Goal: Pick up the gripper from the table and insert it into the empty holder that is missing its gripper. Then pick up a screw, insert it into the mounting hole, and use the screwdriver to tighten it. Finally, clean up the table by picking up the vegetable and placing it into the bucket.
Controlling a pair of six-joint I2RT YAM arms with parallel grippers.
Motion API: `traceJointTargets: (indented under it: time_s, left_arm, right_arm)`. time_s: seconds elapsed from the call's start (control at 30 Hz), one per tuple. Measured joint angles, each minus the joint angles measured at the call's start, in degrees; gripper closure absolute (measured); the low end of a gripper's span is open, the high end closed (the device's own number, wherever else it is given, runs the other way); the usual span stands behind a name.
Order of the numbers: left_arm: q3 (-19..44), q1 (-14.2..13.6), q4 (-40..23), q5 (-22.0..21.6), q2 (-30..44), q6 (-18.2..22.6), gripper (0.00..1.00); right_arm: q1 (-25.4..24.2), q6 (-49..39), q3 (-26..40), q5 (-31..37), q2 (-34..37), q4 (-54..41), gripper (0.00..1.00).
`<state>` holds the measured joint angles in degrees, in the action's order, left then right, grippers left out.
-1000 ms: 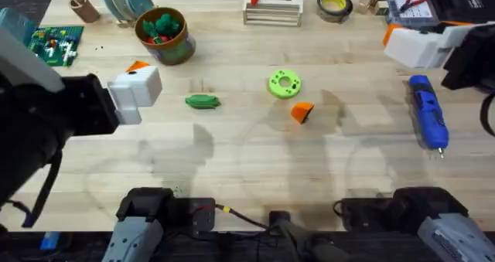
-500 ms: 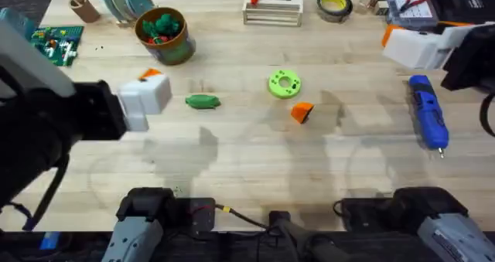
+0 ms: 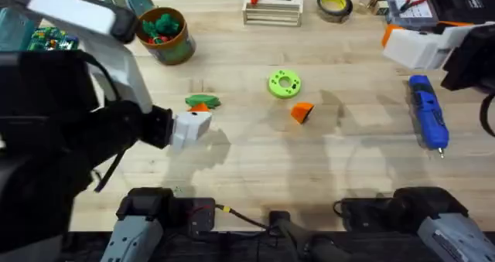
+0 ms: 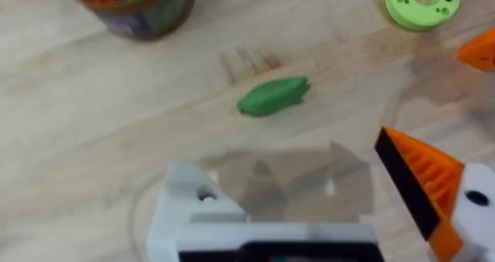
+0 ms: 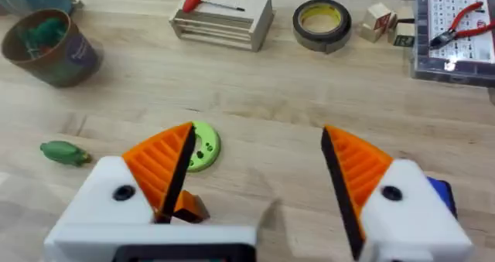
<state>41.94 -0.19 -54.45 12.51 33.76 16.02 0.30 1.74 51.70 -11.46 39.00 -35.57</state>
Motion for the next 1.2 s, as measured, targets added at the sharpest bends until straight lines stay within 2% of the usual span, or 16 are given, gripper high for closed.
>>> traceJointTargets:
  time_s: [0.17, 0.3, 0.43, 0.6, 0.63, 0.7, 0.8, 0.83, 0.9, 0.93, 1.1, 1.13, 1.2]
  left_arm:
    - [-5.6, 0.0, 9.9, 1.1, 0.1, 3.4, 0.007]
    - [-9.4, 0.0, 15.7, 1.4, 2.3, 4.3, 0.007]
    - [-10.8, 0.0, 17.3, 1.4, 6.5, 4.7, 0.007]
    - [-10.8, 0.0, 17.5, 1.4, 11.7, 4.8, 0.104]
    - [-10.8, 0.0, 17.5, 1.4, 12.7, 4.9, 0.144]
    - [-10.8, 0.0, 17.5, 1.4, 14.5, 4.9, 0.377]
    - [-10.8, 0.0, 17.5, 1.4, 16.7, 5.0, 0.863]
    - [-10.8, 0.0, 17.5, 1.4, 17.1, 5.3, 0.96]
    - [-10.8, 0.0, 17.6, 1.7, 17.3, 5.2, 0.988]
    - [-10.8, 0.0, 17.7, 2.0, 17.3, 5.3, 0.935]
    - [-10.8, 0.0, 17.6, 5.5, 16.5, 5.4, 0.14]
    - [-10.8, 0.0, 17.6, 6.3, 16.0, 5.2, 0.046]
    - [-10.8, 0.0, 17.5, 7.9, 14.3, 5.2, 0.01]
  right_arm:
    - [0.0, 0.0, 0.0, 0.0, 0.0, 0.0, 0.01]
    - [0.0, 0.0, 0.0, 0.0, 0.0, 0.0, 0.01]
    - [0.0, 0.0, 0.0, 0.0, 0.0, 0.0, 0.01]
    - [0.0, 0.0, 0.0, 0.0, 0.0, 0.0, 0.01]
    - [0.0, 0.0, 0.0, 0.0, 0.0, 0.0, 0.01]
    - [0.0, 0.0, 0.0, 0.0, 0.0, 0.0, 0.01]
    - [0.0, 0.0, 0.0, 0.0, 0.0, -0.1, 0.01]
    - [0.0, 0.0, 0.0, 0.0, 0.0, -0.3, 0.01]
    - [0.0, 0.0, 0.0, 0.0, 0.0, -0.8, 0.01]
    - [0.0, 0.0, 0.0, 0.0, 0.0, -1.0, 0.01]
    - [0.0, 0.0, 0.0, 0.0, 0.0, -1.4, 0.01]
    - [0.0, -0.1, 0.0, 0.0, 0.0, -1.4, 0.01]
    - [0.0, -0.2, 0.0, 0.0, 0.0, -1.4, 0.01]
